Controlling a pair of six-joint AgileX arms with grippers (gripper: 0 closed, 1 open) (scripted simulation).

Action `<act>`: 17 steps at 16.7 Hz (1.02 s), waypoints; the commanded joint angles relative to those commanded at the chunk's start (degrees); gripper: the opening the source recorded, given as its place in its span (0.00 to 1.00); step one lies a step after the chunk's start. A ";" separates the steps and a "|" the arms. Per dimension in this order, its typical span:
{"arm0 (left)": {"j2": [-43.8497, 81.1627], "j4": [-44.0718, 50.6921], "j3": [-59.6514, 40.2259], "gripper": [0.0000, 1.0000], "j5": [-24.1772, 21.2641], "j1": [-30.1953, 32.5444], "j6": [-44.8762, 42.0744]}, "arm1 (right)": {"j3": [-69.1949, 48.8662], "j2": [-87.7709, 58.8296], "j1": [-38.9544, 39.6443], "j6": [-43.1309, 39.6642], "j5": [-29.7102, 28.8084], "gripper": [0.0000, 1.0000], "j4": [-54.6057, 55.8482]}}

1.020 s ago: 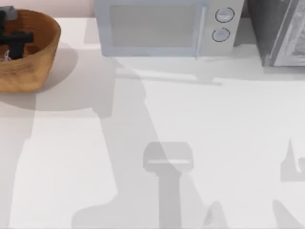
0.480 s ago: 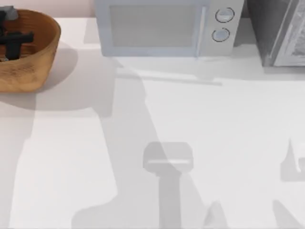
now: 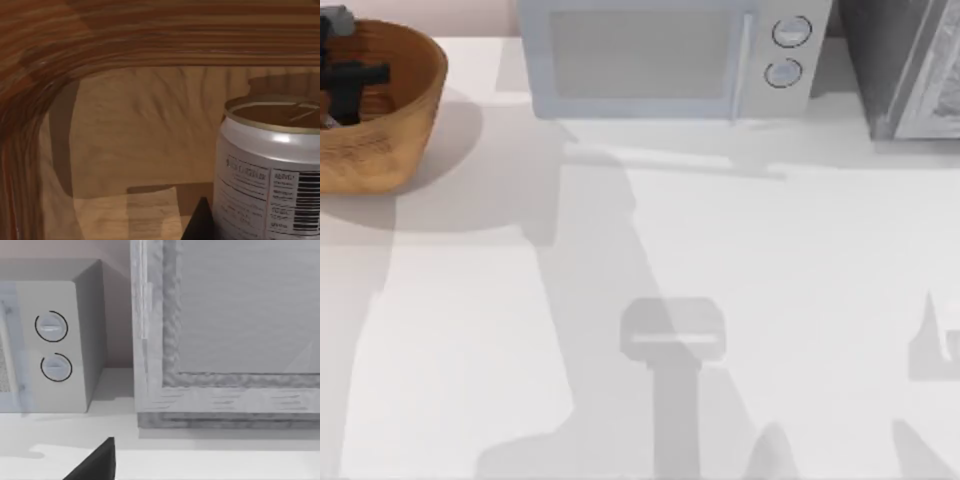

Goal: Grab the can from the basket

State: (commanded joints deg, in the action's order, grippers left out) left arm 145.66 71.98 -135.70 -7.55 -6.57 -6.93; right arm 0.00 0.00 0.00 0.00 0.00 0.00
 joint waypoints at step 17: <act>-90.64 -41.13 84.01 0.00 4.35 3.91 4.23 | 0.00 0.00 0.00 0.00 0.00 1.00 0.00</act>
State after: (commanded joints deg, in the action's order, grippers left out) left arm 55.03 30.85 -51.69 -3.20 -2.65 -2.70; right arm 0.00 0.00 0.00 0.00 0.00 0.00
